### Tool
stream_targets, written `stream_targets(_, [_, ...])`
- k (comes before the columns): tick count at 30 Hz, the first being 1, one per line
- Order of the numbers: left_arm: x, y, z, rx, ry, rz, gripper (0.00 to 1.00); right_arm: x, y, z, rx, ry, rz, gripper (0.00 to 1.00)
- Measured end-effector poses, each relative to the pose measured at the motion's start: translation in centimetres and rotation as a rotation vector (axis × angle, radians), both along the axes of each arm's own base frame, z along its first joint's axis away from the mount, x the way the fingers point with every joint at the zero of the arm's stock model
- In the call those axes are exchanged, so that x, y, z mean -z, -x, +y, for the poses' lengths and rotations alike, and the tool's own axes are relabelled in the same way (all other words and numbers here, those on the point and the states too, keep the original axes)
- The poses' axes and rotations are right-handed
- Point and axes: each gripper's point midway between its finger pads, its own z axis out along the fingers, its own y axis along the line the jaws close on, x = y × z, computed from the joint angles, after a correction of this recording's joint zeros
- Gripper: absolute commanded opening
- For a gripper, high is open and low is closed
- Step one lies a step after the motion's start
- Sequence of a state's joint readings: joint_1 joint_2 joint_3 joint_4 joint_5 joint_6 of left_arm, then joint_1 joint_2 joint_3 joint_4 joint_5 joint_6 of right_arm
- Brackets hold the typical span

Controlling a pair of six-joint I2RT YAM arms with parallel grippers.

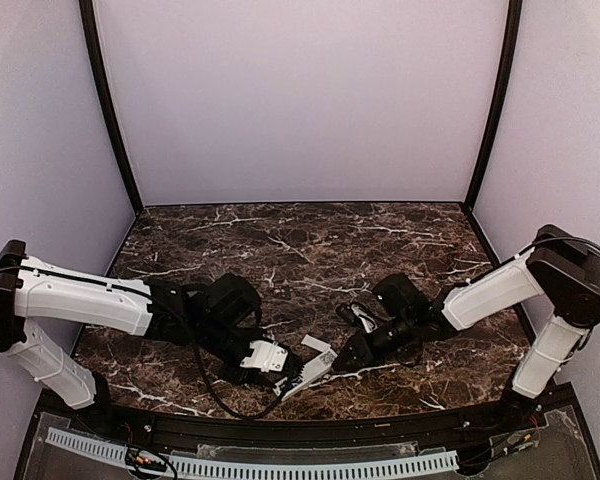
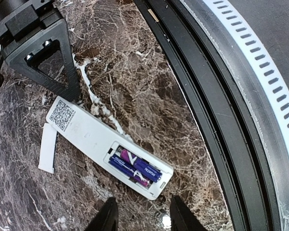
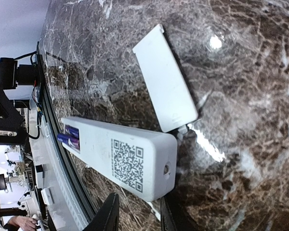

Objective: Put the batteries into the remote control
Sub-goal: Hold the remote control without the battery cover at the center of the board.

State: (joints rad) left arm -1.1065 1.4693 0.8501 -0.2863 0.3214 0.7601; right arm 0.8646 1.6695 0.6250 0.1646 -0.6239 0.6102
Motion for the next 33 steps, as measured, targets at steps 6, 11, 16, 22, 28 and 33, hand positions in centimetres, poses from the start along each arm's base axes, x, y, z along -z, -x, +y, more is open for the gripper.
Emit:
stream_targets(6, [0.8,0.6,-0.1,0.017,-0.021,0.010,0.34,0.0,-1.3,1.5,-0.011,-0.008,-0.020,0.28])
stream_targets(11, [1.2,1.0,-0.1,0.023,-0.031,0.013,0.32,-0.1,-2.2,2.4,-0.021,-0.012,-0.044,0.28])
stream_targets(16, [1.4,1.0,-0.6,0.016,-0.028,0.003,0.29,-0.9,-3.4,3.1,-0.023,-0.026,-0.081,0.31])
stream_targets(22, [3.0,1.5,-1.3,0.012,-0.056,-0.002,0.29,-0.9,-5.0,2.3,-0.008,-0.021,-0.108,0.31])
stream_targets(28, [3.6,1.5,-1.6,0.005,-0.061,0.005,0.29,-2.0,-5.6,2.8,-0.032,-0.056,-0.137,0.31])
stream_targets(33, [3.2,1.4,-2.0,0.000,-0.041,0.001,0.29,-2.1,-5.5,3.2,-0.052,-0.078,-0.136,0.30])
